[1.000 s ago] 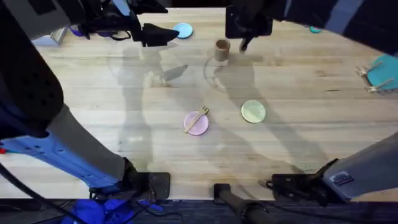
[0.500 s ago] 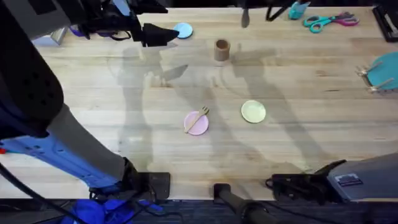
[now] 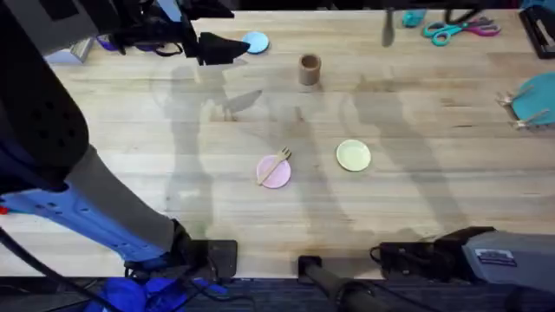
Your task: Pick up a utensil and set it on the pink plate, then put the other utensil in the container.
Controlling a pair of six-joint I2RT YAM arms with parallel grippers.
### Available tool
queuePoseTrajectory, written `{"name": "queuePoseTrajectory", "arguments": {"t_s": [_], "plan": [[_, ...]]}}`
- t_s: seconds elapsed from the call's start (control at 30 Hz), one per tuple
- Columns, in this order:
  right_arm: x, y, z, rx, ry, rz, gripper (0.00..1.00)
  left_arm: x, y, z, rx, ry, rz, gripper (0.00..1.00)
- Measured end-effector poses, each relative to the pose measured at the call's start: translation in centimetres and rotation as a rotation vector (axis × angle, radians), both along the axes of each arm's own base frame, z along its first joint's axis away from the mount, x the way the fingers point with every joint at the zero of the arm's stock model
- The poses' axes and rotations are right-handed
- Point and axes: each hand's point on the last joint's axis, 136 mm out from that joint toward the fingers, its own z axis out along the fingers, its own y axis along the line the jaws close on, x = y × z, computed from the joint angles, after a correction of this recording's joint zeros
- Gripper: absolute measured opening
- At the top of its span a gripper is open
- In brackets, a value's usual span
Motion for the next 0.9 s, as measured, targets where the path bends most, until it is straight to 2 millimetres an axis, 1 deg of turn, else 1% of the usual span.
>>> {"name": "queuePoseTrajectory", "arguments": {"t_s": [0.1, 0.23, 0.33, 0.4, 0.5, 0.67, 0.77, 0.83, 0.9], "plan": [[-1.5, -1.7, 0.4, -0.012, 0.025, -0.022, 0.035, 0.0, 0.0, 0.0, 0.000, -0.001, 0.000, 0.993], [-2.1, -3.4, 1.1, -0.008, -0.014, -0.056, 0.035, 0.0, 0.0, 0.0, 0.000, -0.001, 0.000, 0.993], [-2.6, -4.4, 0.4, -0.002, -0.050, -0.076, 0.035, 0.0, 0.0, 0.0, 0.000, -0.001, 0.000, 0.993], [-2.2, -4.6, -0.2, 0.008, -0.096, -0.083, 0.035, 0.0, 0.0, 0.0, 0.000, -0.001, 0.000, 0.993], [-0.7, -4.0, -0.8, 0.042, -0.189, -0.070, 0.035, 0.0, 0.0, 0.0, 0.000, -0.001, 0.000, 0.993], [2.2, -1.7, -0.7, 0.157, -0.357, 0.001, 0.035, 0.0, 0.0, 0.0, 0.000, -0.001, 0.000, 0.993], [3.6, -0.3, -0.9, 0.222, -0.427, 0.031, 0.035, 0.0, 0.0, 0.0, 0.000, -0.001, 0.000, 0.992], [4.3, 0.9, -1.6, 0.248, -0.438, 0.055, 0.034, 0.0, 0.0, 0.0, 0.000, -0.001, 0.000, 0.992], [4.9, 2.3, -2.8, 0.265, -0.428, 0.085, 0.034, 0.0, 0.0, 0.0, 0.000, -0.001, 0.000, 0.992]]}}
